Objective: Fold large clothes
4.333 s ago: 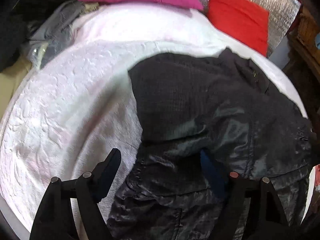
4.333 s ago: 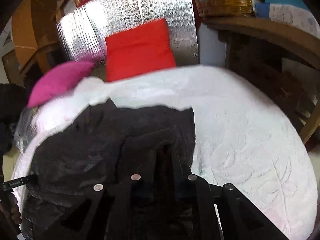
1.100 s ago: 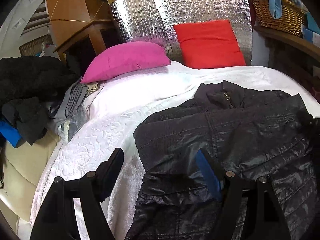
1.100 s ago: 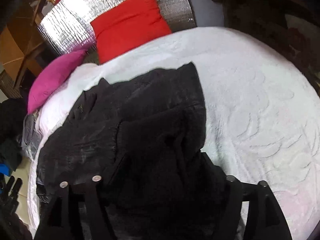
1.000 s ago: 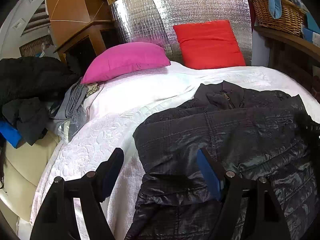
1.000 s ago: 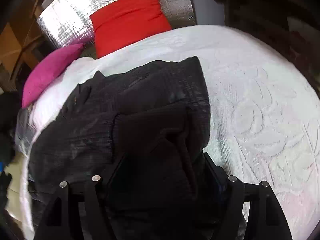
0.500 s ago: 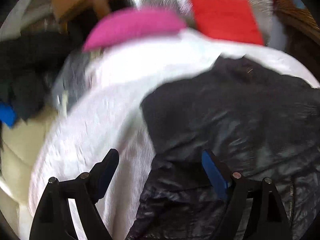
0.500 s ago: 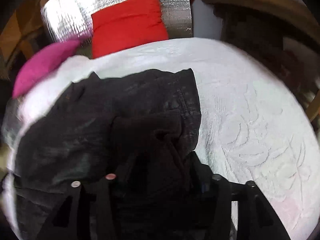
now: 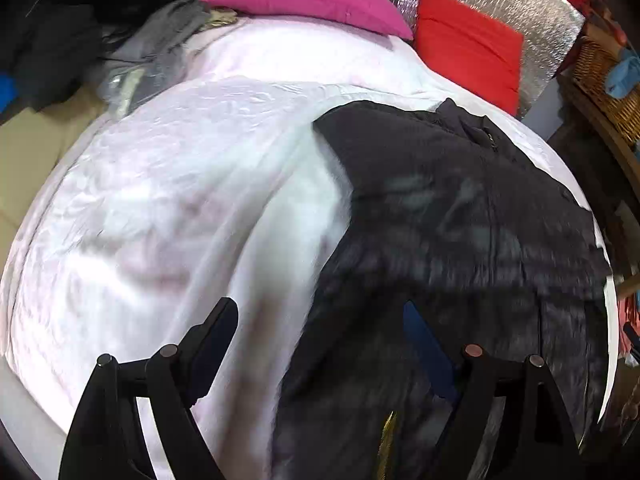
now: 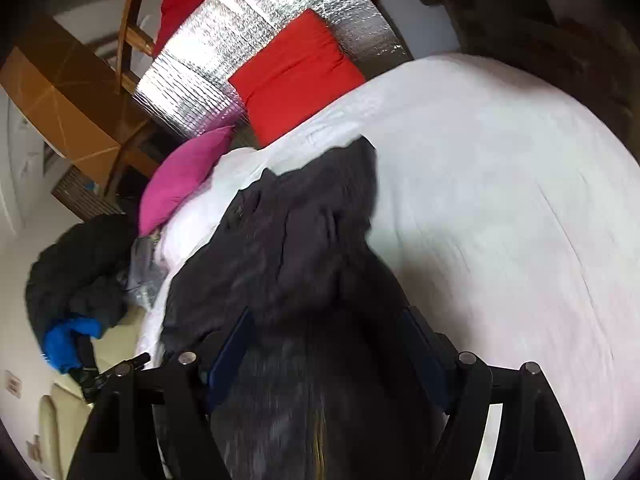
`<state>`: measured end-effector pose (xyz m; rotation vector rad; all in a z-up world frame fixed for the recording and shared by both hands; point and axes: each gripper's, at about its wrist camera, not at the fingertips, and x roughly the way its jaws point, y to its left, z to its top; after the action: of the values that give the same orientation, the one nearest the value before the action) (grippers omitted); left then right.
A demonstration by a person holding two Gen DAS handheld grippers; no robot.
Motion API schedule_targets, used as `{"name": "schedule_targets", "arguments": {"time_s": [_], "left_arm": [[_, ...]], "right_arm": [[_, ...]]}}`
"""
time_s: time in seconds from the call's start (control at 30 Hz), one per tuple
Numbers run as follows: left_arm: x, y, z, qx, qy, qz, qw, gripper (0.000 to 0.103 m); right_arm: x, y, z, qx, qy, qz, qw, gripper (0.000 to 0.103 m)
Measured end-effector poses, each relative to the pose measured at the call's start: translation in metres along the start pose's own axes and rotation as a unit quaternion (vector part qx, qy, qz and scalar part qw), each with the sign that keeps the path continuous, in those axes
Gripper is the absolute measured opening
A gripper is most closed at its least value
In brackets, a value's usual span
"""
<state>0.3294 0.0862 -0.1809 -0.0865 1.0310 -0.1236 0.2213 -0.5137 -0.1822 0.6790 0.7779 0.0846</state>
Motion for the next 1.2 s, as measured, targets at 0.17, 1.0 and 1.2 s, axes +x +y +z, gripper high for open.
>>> {"name": "schedule_targets", "arguments": {"time_s": [0.17,1.0,1.2], "left_arm": [[-0.031,0.024,-0.064,0.001,-0.021,-0.014,0.9997,0.085],[-0.036,0.012,-0.215,-0.027,0.08,-0.105,0.9909,0.068],[-0.024,0.015,-0.223,-0.053,0.118,-0.108,0.9857,0.08]], "right_arm": [[-0.044,-0.033,-0.058,0.048,0.005,0.017,0.999,0.079],[-0.016,-0.023,-0.196,0.047,0.16,-0.08,0.983,0.068],[0.002,-0.022,-0.204,0.046,0.203,-0.091,0.974,0.078]]}}
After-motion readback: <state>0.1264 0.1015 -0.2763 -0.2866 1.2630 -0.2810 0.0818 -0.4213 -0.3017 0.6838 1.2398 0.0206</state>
